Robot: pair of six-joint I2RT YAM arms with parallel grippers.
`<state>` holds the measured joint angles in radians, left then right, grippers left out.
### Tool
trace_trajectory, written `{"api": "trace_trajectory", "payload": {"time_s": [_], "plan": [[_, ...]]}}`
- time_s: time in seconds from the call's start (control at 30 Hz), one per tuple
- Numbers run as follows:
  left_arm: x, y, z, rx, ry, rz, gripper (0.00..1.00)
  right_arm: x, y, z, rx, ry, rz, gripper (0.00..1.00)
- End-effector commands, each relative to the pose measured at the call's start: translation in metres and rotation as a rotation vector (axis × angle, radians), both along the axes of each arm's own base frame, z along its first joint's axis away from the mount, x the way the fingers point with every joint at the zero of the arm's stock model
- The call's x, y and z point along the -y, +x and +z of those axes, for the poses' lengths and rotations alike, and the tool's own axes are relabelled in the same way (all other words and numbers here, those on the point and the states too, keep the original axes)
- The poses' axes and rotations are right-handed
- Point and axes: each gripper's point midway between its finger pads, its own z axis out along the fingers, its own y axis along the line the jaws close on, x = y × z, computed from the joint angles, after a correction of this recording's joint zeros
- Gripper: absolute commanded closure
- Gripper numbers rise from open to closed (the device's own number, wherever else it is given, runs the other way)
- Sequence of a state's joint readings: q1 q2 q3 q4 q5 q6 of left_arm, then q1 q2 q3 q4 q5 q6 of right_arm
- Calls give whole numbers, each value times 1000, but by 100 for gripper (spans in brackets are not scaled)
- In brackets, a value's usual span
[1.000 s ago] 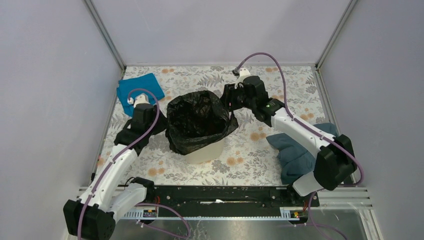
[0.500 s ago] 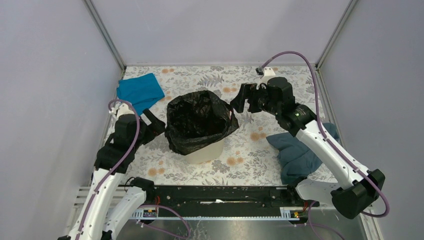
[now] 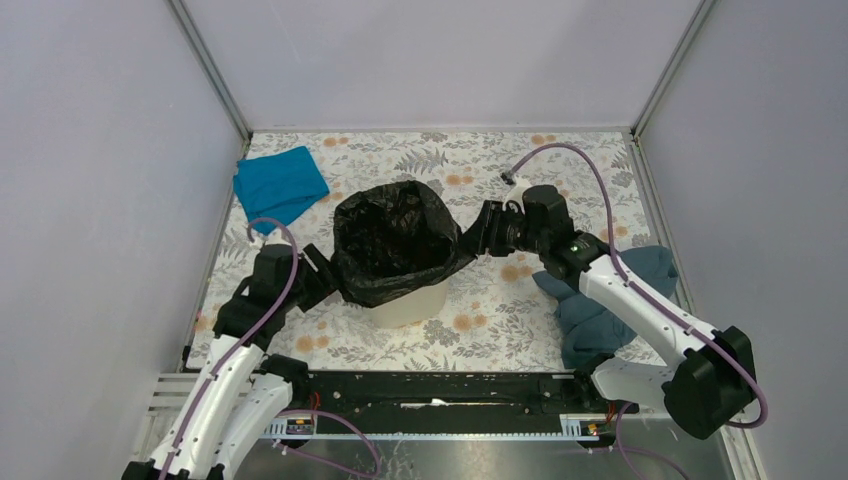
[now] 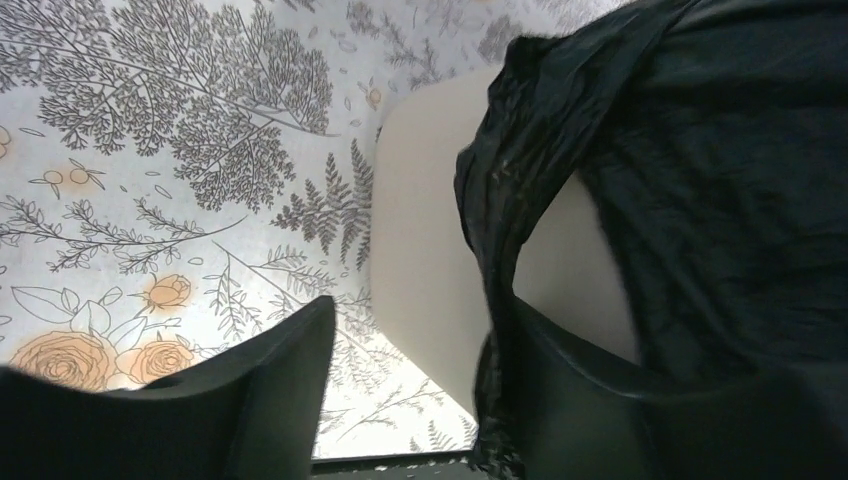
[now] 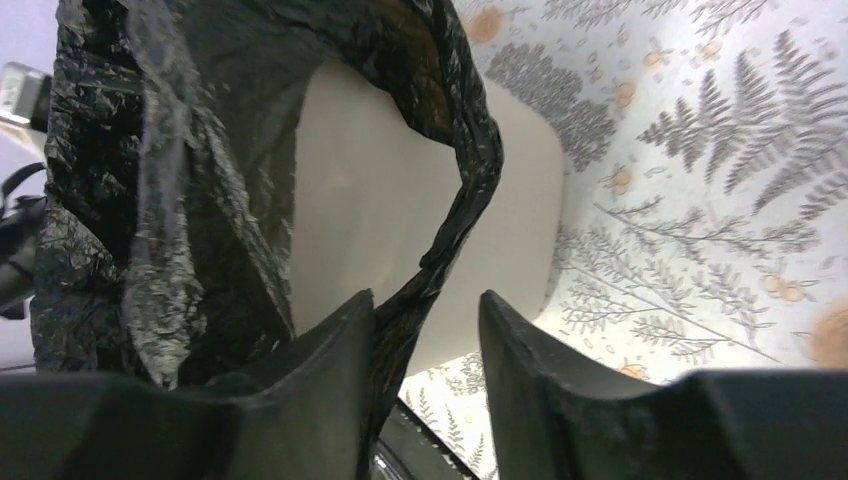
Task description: Put the trash bags into the trash bin
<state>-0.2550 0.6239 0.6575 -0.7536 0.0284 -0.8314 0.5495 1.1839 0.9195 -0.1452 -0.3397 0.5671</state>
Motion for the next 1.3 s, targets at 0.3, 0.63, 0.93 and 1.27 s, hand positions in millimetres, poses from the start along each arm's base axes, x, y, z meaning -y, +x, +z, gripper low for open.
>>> {"api": "trace_trajectory", "payload": {"time_s": [0.3,0.63,0.93,1.27], "plan": [[28,16,-46,-38,-197,24,86,-17,8,-53,-27,155,-29,77],[16,17,-79,-101,-140,89,90,-22,14,-112,-53,108,-3,91],[18,22,-56,-54,-122,45,91,41,14,-74,37,-184,-132,47],[22,21,-45,-38,-133,19,90,20,17,21,118,33,38,22]]}}
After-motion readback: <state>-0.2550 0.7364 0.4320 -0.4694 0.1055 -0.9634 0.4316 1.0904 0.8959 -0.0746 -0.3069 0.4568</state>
